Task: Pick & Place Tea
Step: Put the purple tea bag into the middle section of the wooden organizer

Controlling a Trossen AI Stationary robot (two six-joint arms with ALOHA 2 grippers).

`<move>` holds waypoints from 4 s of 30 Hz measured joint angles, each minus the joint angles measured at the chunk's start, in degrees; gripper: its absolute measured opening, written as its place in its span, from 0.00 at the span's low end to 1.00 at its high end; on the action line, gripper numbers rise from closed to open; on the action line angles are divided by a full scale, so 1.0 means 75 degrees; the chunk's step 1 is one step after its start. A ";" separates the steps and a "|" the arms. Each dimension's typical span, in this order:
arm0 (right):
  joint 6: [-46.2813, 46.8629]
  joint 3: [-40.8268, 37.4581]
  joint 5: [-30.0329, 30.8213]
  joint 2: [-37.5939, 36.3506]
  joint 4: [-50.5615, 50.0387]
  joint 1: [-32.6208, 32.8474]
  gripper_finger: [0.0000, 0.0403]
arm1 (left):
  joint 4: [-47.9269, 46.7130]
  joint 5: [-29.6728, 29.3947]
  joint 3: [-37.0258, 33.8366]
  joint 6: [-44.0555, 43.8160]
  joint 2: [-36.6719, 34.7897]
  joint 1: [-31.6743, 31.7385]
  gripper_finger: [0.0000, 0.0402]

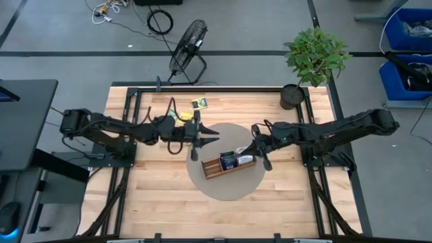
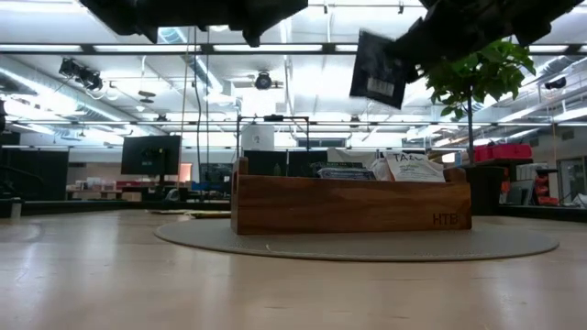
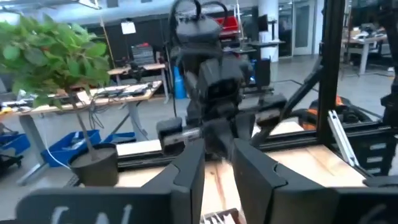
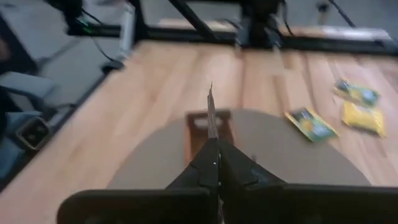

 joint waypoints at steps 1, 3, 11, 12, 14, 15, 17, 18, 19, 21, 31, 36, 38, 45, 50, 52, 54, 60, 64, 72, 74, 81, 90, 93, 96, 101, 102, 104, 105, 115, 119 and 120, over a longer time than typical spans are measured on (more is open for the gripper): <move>0.0000 -0.0072 -0.0148 0.0000 0.0237 0.0023 0.00 | 0.0017 -0.0008 -0.0043 -0.0003 0.0035 -0.0027 0.20; 0.0082 -0.0221 -0.0455 -0.0003 0.0593 0.0045 0.00 | 0.0685 -0.0039 -0.0463 -0.0209 0.0077 -0.0022 0.18; 0.0467 -0.0394 -0.0232 -0.0003 0.0468 0.0043 0.00 | 0.3735 -0.1248 -0.3149 -0.0811 -0.0196 0.0052 0.14; 0.0467 -0.0394 -0.0154 -0.0003 0.0407 0.0043 0.00 | 0.3749 -0.1321 -0.3354 -0.0867 -0.0331 0.0052 0.14; 0.0470 -0.0394 -0.0117 0.0057 0.0260 0.0043 0.00 | 0.3747 -0.1358 -0.3679 -0.1076 -0.0561 0.0052 0.14; 0.0513 -0.0396 -0.0114 0.0107 0.0206 0.0043 0.00 | 0.3728 -0.1360 -0.3816 -0.1171 -0.0670 0.0052 0.14; 0.0632 -0.0397 -0.0125 0.0253 0.0230 0.0043 0.00 | 0.3611 -0.1357 -0.4051 -0.1153 -0.0940 0.0052 0.14; 0.0653 -0.0397 -0.0160 0.0332 0.0236 0.0043 0.00 | 0.3528 -0.1360 -0.4140 -0.1145 -0.1052 0.0052 0.14; 0.0670 -0.0397 -0.0194 0.0440 0.0291 0.0043 0.00 | 0.3402 -0.1357 -0.4208 -0.1142 -0.1141 0.0057 0.14; 0.0657 -0.0400 -0.0196 0.0707 0.0613 0.0043 0.00 | 0.3312 -0.1362 -0.4386 -0.1149 -0.1292 0.0094 0.14; 0.0243 0.0063 -0.0377 0.2268 0.1335 0.0016 0.00 | 0.3388 -0.1360 -0.4447 -0.1197 -0.1296 0.0116 0.14; 0.0181 0.0422 -0.0380 0.2931 0.1333 0.0013 0.00 | 0.3414 -0.1360 -0.4438 -0.1181 -0.1338 0.0116 0.14; 0.0160 0.0583 -0.0385 0.3154 0.1224 0.0010 0.00 | 0.3451 -0.1360 -0.4438 -0.1187 -0.1340 0.0116 0.14; 0.0099 0.0853 -0.0136 0.3297 0.0609 -0.0008 0.00 | 0.3440 -0.1360 -0.4438 -0.1206 -0.1339 0.0116 0.14; 0.0456 0.0856 -0.0256 0.2920 0.0530 -0.0010 0.00 | 0.3504 -0.1360 -0.4438 -0.1203 -0.1338 0.0116 0.14; 0.0578 0.0859 -0.0371 0.2747 0.0463 -0.0010 0.00 | 0.3510 -0.1360 -0.4438 -0.1203 -0.1338 0.0116 0.14; 0.0765 0.0859 -0.0374 0.2634 0.0311 -0.0010 0.00 | 0.3510 -0.1360 -0.4438 -0.1206 -0.1338 0.0116 0.14; 0.0729 0.0858 -0.0107 0.2825 0.0085 -0.0010 0.00 | 0.3529 -0.1360 -0.4438 -0.1200 -0.1338 0.0116 0.14; 0.0694 0.0856 0.0188 0.2931 0.0096 -0.0007 0.00 | 0.3543 -0.1359 -0.4438 -0.1203 -0.1338 0.0116 0.14; 0.0673 0.0856 0.0478 0.2964 0.0128 0.0012 0.00 | 0.3545 -0.1360 -0.4438 -0.1203 -0.1338 0.0116 0.14; 0.0671 0.0856 0.0492 0.2964 0.0126 0.0067 0.00 | 0.3545 -0.1360 -0.4438 -0.1200 -0.1338 0.0116 0.14; 0.0671 0.0856 0.0943 0.2964 0.0064 0.0313 0.00 | 0.3545 -0.1360 -0.4438 -0.1200 -0.1338 0.0116 0.14; 0.1035 0.0853 0.1209 0.3113 0.0000 0.0384 0.00 | 0.3547 -0.1360 -0.4438 -0.1197 -0.1338 0.0116 0.14; 0.1066 0.0851 0.1218 0.3462 0.0073 0.0421 0.00 | 0.3545 -0.1360 -0.4438 -0.1197 -0.1338 0.0116 0.14; 0.1041 0.0848 0.1343 0.3742 0.0286 0.0461 0.00 | 0.3548 -0.1360 -0.4438 -0.1198 -0.1338 0.0116 0.14; 0.0925 0.0845 0.1547 0.3833 0.0508 0.0497 0.00 | 0.3548 -0.1360 -0.4438 -0.1197 -0.1338 0.0116 0.14; 0.0902 0.0845 0.1546 0.3824 0.0504 0.0496 0.00 | 0.3548 -0.1360 -0.4438 -0.1197 -0.1338 0.0116 0.14; 0.0888 0.0845 0.1545 0.3818 0.0510 0.0494 0.02 | 0.3548 -0.1360 -0.4438 -0.1197 -0.1338 0.0116 0.14; 0.0871 0.0845 0.1548 0.3818 0.0504 0.0494 0.03 | 0.3548 -0.1360 -0.4438 -0.1197 -0.1338 0.0116 0.14; 0.0705 0.0845 0.1545 0.3803 0.0301 0.0493 0.30 | 0.3534 -0.1370 -0.4438 -0.1153 -0.1335 0.0131 0.14; 0.0664 0.0859 0.1463 0.3624 0.0261 0.0491 0.43 | 0.3545 -0.1368 -0.4438 -0.1236 -0.1335 0.0131 0.14; 0.0653 0.0859 0.1487 0.3558 0.0264 0.0489 0.45 | 0.3545 -0.1368 -0.4438 -0.1235 -0.1336 0.0131 0.14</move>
